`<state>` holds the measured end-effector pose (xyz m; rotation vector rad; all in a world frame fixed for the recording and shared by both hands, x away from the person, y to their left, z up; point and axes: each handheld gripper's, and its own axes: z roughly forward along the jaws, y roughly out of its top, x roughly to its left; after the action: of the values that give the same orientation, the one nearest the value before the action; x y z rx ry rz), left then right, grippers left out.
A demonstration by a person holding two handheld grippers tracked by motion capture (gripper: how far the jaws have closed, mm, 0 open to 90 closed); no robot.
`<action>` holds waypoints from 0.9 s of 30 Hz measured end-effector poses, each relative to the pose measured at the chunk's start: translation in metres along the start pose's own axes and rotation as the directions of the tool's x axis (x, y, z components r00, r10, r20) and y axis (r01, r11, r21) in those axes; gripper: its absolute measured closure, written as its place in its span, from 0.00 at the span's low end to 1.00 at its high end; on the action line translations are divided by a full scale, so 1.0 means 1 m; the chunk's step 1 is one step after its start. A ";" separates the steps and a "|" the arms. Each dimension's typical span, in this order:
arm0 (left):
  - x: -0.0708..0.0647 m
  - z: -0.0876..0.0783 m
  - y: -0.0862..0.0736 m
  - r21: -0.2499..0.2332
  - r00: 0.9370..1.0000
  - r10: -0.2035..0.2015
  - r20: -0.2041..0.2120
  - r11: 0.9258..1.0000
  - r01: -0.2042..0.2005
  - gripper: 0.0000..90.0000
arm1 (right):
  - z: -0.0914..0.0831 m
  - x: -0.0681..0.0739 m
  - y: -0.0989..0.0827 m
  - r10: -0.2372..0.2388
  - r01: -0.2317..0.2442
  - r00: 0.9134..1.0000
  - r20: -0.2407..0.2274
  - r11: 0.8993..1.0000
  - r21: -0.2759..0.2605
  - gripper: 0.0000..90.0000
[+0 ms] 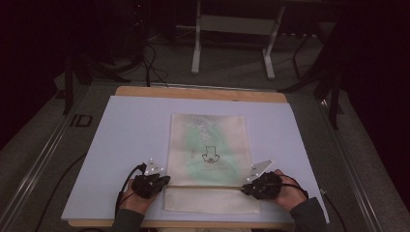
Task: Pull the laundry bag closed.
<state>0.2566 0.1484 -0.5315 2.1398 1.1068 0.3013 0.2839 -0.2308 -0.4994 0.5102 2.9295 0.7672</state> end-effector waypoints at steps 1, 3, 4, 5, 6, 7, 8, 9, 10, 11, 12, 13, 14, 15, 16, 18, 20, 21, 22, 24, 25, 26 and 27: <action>0.000 0.000 0.000 0.000 1.000 0.000 0.000 1.000 0.000 0.99 | 0.000 0.000 -0.001 0.002 -0.002 1.000 0.001 1.000 -0.004 0.91; 0.000 0.000 0.000 0.000 1.000 0.000 0.001 1.000 0.000 0.99 | -0.001 0.000 -0.001 0.004 -0.004 1.000 0.001 1.000 -0.005 0.91; 0.000 0.000 0.000 0.000 1.000 0.000 0.000 1.000 0.000 0.99 | -0.001 0.000 -0.001 0.003 -0.003 1.000 0.003 1.000 -0.002 0.91; 0.000 0.000 0.000 0.000 1.000 0.000 0.000 1.000 0.000 0.99 | -0.002 0.000 -0.002 0.008 -0.008 1.000 -0.001 1.000 -0.006 0.91; 0.000 0.000 0.000 0.000 1.000 0.000 0.000 1.000 0.000 0.99 | -0.003 -0.001 -0.002 0.008 -0.008 1.000 0.001 1.000 -0.005 0.91; 0.000 0.000 0.000 0.000 1.000 0.001 0.000 1.000 -0.001 0.99 | -0.003 -0.001 -0.003 0.011 -0.011 1.000 0.001 1.000 -0.007 0.91; 0.000 0.000 0.000 0.000 1.000 0.001 0.000 1.000 -0.001 0.99 | -0.003 -0.001 -0.003 0.011 -0.011 1.000 0.001 1.000 -0.007 0.91; 0.000 0.000 0.000 0.000 1.000 0.000 0.000 1.000 0.000 0.99 | -0.004 -0.001 -0.003 0.010 -0.010 1.000 0.001 1.000 -0.010 0.91; 0.000 0.000 0.000 0.000 1.000 0.000 0.000 1.000 0.000 0.99 | -0.004 -0.001 -0.004 0.014 -0.014 1.000 -0.001 1.000 -0.013 0.91; 0.000 0.000 0.000 0.000 1.000 0.001 0.000 1.000 -0.001 0.99 | -0.004 -0.001 -0.004 0.013 -0.013 1.000 -0.002 1.000 -0.012 0.91; 0.000 0.000 0.000 0.000 1.000 0.001 -0.001 1.000 -0.001 0.99 | -0.004 -0.001 -0.004 0.012 -0.012 1.000 -0.003 1.000 -0.010 0.91; 0.000 0.000 0.000 0.000 1.000 0.001 -0.001 1.000 -0.001 0.99 | -0.004 -0.001 -0.004 0.011 -0.011 1.000 -0.005 1.000 -0.012 0.91; 0.000 0.000 0.000 0.000 1.000 0.001 -0.001 1.000 -0.001 0.99 | -0.005 -0.001 -0.004 0.012 -0.012 1.000 -0.007 1.000 -0.013 0.91; 0.000 0.000 0.000 0.000 1.000 0.000 0.000 1.000 0.000 0.99 | -0.006 -0.001 -0.004 0.011 -0.011 1.000 -0.005 1.000 -0.010 0.91; 0.000 0.000 0.000 0.000 1.000 0.001 0.000 1.000 -0.001 0.99 | -0.006 -0.001 -0.005 0.009 -0.009 1.000 -0.002 1.000 -0.006 0.91; 0.000 0.000 0.000 0.000 1.000 0.000 0.000 1.000 0.000 0.99 | -0.007 -0.002 -0.008 0.018 -0.019 1.000 0.019 0.999 0.031 0.91; 0.000 0.000 0.000 0.000 1.000 0.000 0.000 1.000 0.000 0.99 | -0.010 -0.004 -0.013 0.031 -0.031 0.999 0.014 0.999 0.011 0.91; 0.000 0.000 0.000 0.000 1.000 0.000 0.000 1.000 0.000 0.99 | -0.011 -0.005 -0.015 0.035 -0.035 0.999 0.015 0.999 0.012 0.91; 0.000 0.000 0.000 0.000 1.000 0.000 0.000 1.000 0.000 0.99 | -0.011 -0.005 -0.017 0.040 -0.040 0.999 0.017 0.999 0.011 0.91; 0.000 0.000 0.000 0.000 1.000 0.000 -0.001 1.000 0.000 0.99 | -0.013 -0.005 -0.018 0.041 -0.041 0.999 0.017 0.999 0.006 0.91; 0.000 0.000 0.000 0.000 1.000 0.000 0.000 1.000 0.000 0.99 | -0.013 -0.006 -0.019 0.044 -0.044 0.999 0.017 0.999 0.006 0.91; 0.000 0.000 0.000 -0.001 1.000 0.000 -0.001 1.000 0.000 0.99 | -0.014 -0.006 -0.020 0.046 -0.046 0.999 0.018 0.999 0.007 0.91; 0.000 0.000 0.000 -0.001 1.000 0.000 0.000 1.000 0.000 0.99 | -0.014 -0.006 -0.021 0.048 -0.048 0.999 0.020 0.999 0.004 0.91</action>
<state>0.2565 0.1483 -0.5315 2.1393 1.1062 0.3018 0.2817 -0.2565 -0.4971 0.5876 2.9108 0.7569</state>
